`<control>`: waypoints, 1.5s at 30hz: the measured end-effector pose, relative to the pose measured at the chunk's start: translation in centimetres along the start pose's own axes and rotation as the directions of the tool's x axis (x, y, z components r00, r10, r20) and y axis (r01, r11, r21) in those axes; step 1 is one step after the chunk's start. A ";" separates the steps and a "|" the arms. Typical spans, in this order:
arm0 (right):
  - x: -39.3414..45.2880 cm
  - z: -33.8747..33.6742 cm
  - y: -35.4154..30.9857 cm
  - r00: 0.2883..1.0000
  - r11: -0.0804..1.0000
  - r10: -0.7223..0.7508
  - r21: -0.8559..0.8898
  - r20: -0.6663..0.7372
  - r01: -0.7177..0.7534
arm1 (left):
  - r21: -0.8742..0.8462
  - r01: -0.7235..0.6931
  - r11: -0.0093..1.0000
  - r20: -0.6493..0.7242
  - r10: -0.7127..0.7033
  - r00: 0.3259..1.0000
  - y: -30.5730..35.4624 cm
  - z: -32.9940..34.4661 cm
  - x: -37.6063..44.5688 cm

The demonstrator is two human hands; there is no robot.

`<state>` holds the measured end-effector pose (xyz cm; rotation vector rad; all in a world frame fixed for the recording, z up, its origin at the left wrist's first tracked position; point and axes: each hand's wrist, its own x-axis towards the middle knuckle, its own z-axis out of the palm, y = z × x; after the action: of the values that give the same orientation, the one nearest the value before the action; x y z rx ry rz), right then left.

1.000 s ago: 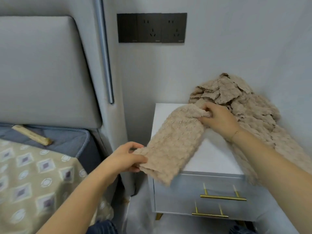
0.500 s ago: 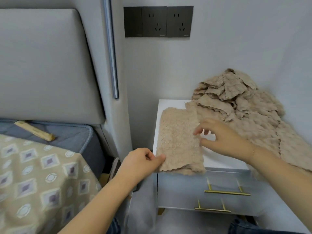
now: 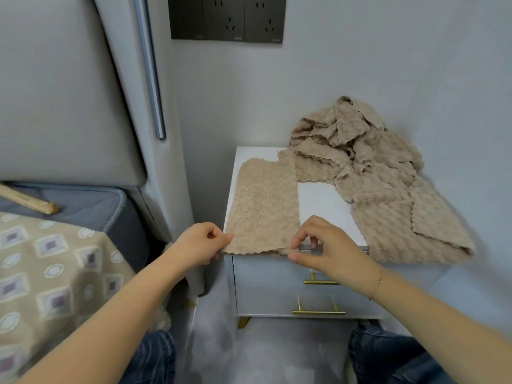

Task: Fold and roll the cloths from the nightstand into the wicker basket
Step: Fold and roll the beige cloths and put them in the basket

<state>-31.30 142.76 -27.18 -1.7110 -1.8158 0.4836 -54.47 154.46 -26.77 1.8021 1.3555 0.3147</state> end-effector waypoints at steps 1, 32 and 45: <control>-0.1 0.4 0.0 1.000 0.996 -0.020 -0.084 -0.002 0.019 | 0.009 -0.006 1.000 -0.001 0.006 1.000 -0.1 0.0 -0.1; -1.8 1.6 -1.4 0.960 0.941 0.076 -0.300 -0.271 -0.159 | -0.562 0.095 0.822 -0.050 -0.148 0.988 1.1 1.6 -1.8; -2.5 1.6 -0.9 0.907 0.940 -0.056 -0.329 -0.417 -0.093 | -0.221 -0.126 0.967 -0.219 0.077 0.973 1.0 2.2 -2.7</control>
<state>-33.04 140.42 -28.22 -1.8817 -1.6252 -0.2087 -53.44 150.94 -26.69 1.6781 1.3083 0.7083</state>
